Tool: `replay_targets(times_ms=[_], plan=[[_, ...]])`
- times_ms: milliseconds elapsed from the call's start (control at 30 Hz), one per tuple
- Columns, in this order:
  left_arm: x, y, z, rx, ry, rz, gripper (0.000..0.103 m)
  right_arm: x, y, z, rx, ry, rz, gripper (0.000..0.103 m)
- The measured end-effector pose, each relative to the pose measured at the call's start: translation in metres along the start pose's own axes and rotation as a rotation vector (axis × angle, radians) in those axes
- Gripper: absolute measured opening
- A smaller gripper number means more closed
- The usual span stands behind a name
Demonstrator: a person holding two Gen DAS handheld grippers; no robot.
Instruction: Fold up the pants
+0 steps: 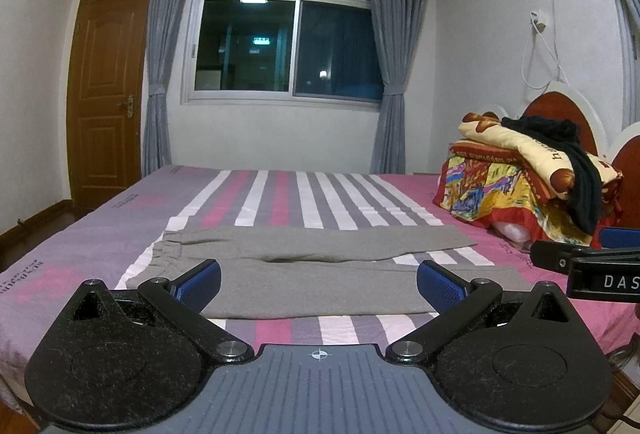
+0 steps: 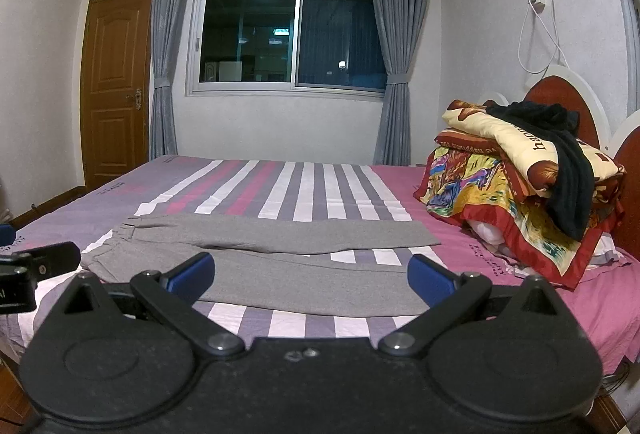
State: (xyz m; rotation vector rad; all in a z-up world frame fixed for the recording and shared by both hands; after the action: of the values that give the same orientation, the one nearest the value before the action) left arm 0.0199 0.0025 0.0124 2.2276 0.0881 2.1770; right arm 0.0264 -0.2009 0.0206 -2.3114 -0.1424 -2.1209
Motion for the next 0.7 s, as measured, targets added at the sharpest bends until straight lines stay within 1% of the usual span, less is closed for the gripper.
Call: replay_targets(times_ms=[367,500,600,667,700], plan=[[0.0,0.001,-0.001,-0.002,0.002,0.005,0.103,-0.001,0.0,0.0,0.001,0.0,0.001,0.103],[0.003,-0.001,-0.001,0.0,-0.01,0.002,0.103,-0.001,-0.005,0.0,0.013,-0.013,-0.016,0.103],[0.008,-0.012,0.008,0.009,0.013,0.0,0.103,0.009,-0.005,0.001,0.048,0.024,-0.038,0.103],[0.011,-0.025,0.022,0.006,0.026,0.002,0.103,0.019,0.002,0.008,0.079,0.09,-0.05,0.103],[0.012,-0.033,0.032,0.017,0.026,0.016,0.103,0.025,0.007,0.016,0.095,0.119,-0.055,0.103]])
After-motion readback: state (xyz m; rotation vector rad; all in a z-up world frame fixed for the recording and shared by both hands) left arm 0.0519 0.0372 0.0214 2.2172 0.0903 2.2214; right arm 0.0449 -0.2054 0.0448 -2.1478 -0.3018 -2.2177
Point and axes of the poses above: each gripper's, at about its wrist camera, not at the fingertips, and z roughly the way its jaws point, y to its right, x to its top, the point moved 4 cm from there along z, roughly the way its jaws point, and after that the axes turned 14 degrees about y, right-handed, at the moved point
